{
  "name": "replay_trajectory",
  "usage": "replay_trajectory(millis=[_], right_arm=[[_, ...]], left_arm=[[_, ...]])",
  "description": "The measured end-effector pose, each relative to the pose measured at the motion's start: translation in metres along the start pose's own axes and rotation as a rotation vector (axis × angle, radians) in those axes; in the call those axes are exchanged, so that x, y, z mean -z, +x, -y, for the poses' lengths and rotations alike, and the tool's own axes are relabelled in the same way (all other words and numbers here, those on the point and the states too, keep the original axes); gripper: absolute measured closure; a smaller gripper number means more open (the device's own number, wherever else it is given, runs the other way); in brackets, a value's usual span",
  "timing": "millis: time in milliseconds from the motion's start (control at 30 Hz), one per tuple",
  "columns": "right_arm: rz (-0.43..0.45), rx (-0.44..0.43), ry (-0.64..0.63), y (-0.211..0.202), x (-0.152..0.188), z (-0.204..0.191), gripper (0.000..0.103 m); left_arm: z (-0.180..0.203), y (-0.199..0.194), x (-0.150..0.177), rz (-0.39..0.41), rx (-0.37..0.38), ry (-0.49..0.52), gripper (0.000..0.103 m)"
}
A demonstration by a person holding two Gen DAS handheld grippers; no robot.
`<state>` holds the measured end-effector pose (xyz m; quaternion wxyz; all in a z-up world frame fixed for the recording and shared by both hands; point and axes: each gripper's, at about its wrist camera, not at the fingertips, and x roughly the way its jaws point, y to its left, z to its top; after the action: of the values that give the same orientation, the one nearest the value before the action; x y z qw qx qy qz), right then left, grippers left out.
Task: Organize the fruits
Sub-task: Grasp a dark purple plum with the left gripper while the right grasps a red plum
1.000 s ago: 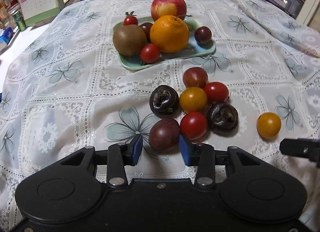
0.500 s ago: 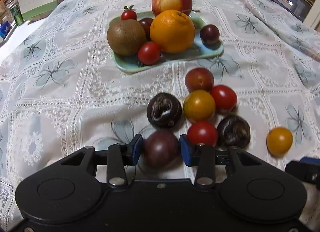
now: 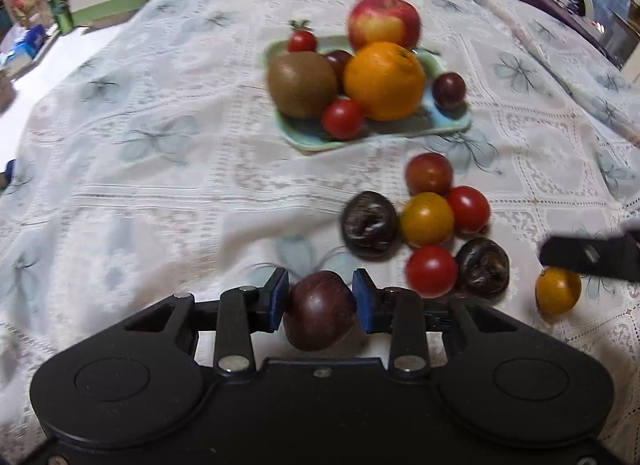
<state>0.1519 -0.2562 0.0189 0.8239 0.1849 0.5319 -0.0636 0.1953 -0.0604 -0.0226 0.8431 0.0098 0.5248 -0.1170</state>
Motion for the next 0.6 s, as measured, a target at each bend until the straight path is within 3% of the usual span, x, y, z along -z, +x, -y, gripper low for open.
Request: replay_trajectory(millis=[267, 600], right_arm=[[0.008, -0.003, -0.055, 0.032, -0.031, -0.049, 0.059], [-0.029, 0.071, -0.062, 0.087, -0.055, -0.079, 0.057]], left_arm=[[-0.027, -0.023, 0.008, 0.010, -0.022, -0.034, 0.060], [-0.051, -0.032, 0.020, 0.007, -0.021, -0.072, 0.060]])
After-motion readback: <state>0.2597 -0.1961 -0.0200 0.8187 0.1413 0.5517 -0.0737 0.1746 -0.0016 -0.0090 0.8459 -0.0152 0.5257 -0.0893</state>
